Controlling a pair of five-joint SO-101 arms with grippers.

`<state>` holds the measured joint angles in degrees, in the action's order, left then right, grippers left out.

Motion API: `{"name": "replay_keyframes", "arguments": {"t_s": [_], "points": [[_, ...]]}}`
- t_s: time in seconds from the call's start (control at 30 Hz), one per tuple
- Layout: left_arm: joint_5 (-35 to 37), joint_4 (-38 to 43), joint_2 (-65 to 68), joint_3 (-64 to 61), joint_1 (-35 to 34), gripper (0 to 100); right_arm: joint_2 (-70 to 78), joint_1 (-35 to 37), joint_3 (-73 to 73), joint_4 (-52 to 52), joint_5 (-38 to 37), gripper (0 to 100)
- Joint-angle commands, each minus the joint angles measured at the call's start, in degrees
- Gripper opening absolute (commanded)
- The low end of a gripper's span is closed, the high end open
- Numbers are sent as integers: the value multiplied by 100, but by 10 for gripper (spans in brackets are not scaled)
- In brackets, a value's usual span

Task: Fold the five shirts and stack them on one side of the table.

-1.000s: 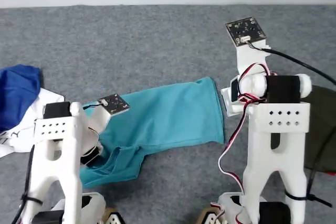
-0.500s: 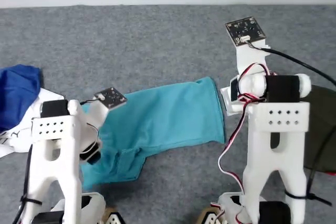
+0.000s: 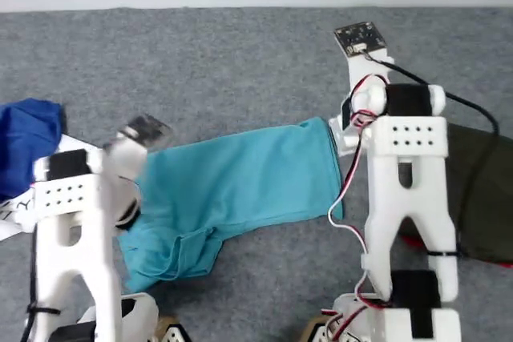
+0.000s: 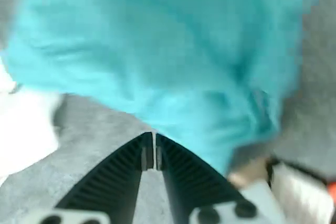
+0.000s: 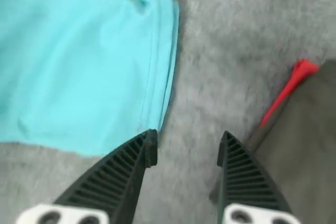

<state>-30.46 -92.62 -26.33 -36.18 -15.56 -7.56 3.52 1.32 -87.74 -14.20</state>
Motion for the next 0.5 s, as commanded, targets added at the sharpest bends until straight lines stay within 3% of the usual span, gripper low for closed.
{"name": "replay_keyframes", "arguments": {"t_s": [0.0, 0.17, 0.47], "points": [[633, 536, 158, 418, -123, 66, 303, 233, 26, 505, 0, 197], [1327, 1213, 1046, 936, -97, 114, 1051, 655, 53, 1121, -26, 197], [1468, 1547, 3429, 2404, -79, 58, 2316, 787, 53, 2440, -44, 191]]}}
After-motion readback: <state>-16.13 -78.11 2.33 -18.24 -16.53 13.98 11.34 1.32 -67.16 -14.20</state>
